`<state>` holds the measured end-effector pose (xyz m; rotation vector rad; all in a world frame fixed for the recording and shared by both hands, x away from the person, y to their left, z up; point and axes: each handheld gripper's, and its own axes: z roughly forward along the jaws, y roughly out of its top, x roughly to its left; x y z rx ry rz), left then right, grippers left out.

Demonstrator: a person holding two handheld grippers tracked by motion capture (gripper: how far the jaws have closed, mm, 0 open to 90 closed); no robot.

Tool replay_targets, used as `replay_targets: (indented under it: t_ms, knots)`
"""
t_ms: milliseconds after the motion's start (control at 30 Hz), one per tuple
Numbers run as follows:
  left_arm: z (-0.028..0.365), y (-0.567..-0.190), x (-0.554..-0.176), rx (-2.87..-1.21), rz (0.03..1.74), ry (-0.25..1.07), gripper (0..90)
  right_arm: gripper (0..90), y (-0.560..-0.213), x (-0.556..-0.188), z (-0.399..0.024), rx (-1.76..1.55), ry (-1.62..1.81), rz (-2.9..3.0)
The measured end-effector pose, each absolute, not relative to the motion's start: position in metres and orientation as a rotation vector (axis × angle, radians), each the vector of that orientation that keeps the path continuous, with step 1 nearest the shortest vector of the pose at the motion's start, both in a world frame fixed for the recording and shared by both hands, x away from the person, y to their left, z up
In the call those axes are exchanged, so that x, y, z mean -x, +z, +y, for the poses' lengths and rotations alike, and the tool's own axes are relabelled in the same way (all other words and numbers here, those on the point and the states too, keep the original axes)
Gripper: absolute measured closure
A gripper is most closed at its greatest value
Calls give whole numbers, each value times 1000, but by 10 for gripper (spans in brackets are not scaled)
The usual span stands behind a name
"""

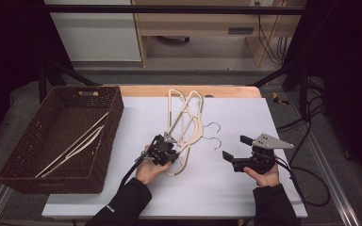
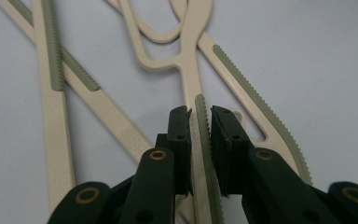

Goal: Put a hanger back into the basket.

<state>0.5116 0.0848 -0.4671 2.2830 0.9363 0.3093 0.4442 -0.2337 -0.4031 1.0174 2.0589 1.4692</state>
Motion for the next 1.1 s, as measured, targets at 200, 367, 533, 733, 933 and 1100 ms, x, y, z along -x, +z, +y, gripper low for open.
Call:
replay_targets:
  t_ms: [200,367,533,733,933,1100]
  knots:
    - [87,-468,-506,-2303,915,292,713,91,-407,-451,-228,-1050,1468,2053]
    - [88,-468,-507,-2306,926,307,774,133,-413,-469,-216,-1046,1440,2066]
    - [87,-468,-507,-2313,917,319,786,168,-424,-496,-200,-1057,1404,2106]
    - [88,-466,-504,-2293,902,333,793,246,-441,-524,-185,-1069,1336,2164]
    - [91,-466,-502,-2293,898,316,793,370,-461,-537,-176,-1076,1228,2241]
    - [92,-467,-501,-2288,893,318,791,448,-471,-545,-174,-1080,1177,2267]
